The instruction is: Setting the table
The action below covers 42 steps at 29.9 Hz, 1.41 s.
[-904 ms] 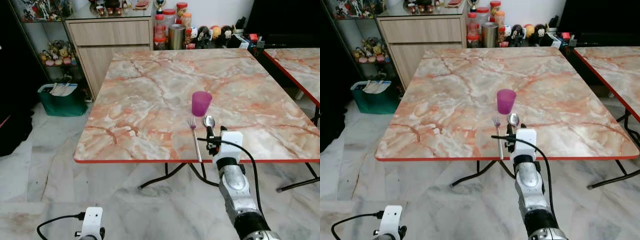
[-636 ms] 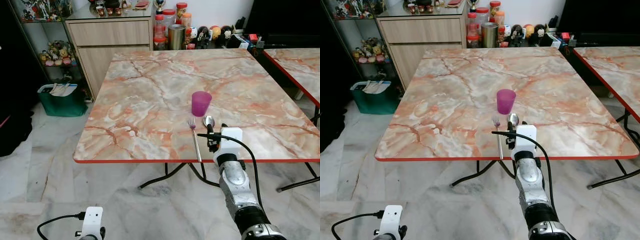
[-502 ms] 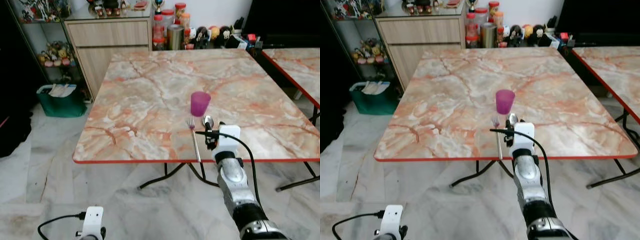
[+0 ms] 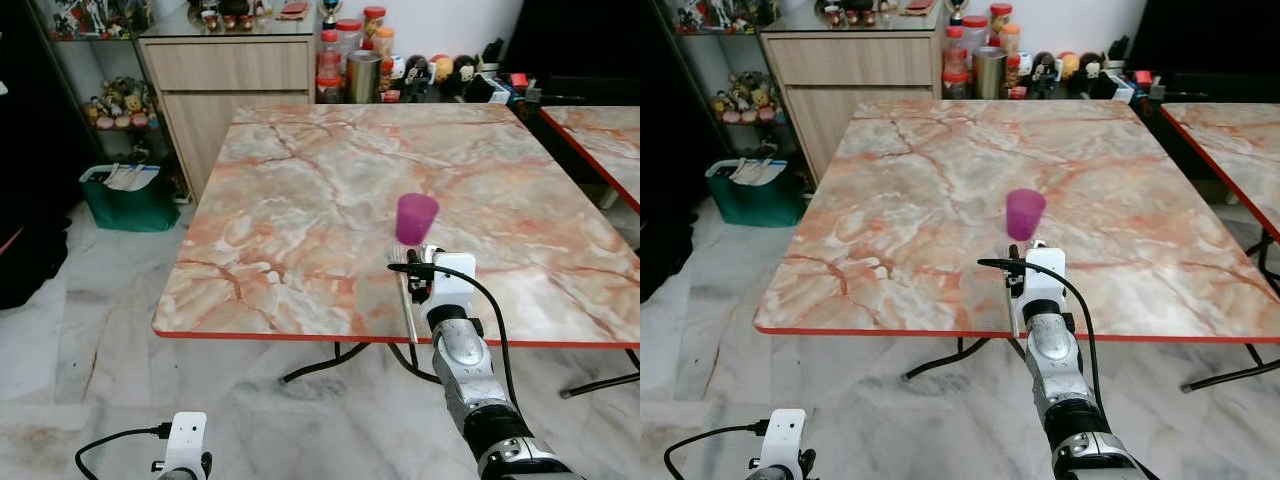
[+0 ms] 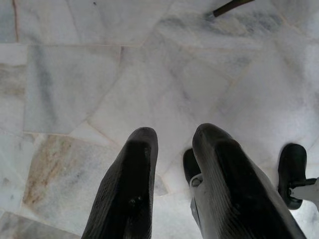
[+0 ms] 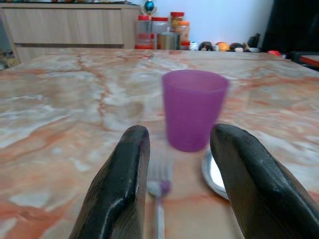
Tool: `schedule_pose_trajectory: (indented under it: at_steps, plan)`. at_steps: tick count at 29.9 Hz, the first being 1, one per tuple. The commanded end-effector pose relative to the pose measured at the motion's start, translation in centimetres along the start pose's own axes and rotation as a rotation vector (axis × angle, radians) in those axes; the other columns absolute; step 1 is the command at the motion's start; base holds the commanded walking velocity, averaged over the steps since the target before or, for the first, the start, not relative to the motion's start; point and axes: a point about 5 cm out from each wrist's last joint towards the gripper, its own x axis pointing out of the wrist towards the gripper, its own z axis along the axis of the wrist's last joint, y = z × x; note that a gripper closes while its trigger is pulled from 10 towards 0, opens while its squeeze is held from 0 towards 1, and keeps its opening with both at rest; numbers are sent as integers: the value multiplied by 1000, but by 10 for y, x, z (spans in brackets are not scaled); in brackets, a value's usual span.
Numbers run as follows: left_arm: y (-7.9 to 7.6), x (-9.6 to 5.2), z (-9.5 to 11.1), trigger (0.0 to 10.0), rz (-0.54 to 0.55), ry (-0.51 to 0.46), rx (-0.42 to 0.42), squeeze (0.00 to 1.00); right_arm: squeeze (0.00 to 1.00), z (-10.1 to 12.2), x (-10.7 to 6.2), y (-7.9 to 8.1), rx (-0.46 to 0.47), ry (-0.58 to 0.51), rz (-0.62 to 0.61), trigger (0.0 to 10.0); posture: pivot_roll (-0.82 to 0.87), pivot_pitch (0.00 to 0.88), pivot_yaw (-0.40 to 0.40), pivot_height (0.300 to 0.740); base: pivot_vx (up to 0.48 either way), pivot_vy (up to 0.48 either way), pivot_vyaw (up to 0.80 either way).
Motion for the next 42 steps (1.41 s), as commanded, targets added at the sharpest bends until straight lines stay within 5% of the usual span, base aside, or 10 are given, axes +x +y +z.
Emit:
schedule_pose_trajectory:
  at_steps: [1, 31, 42]
  plan:
    - [1, 0, 1, 10000, 4, 1, -10, 0, 0, 3, 4, 0, 16, 1, -10, 10000, -17, 0, 2, 719, 304, 0, 0]
    - [1, -1, -2, 10000, 10, 1, -3, 0, 0, -6, -6, 6, 9, 13, 15, 10000, -19, 0, 3, 719, 224, 0, 0]
    - [0, -1, -6, 10000, 7, 7, -3, 0, 0, -31, -40, 4, -19, 59, 40, 10000, -25, 0, 1, 719, 0, 0, 0]
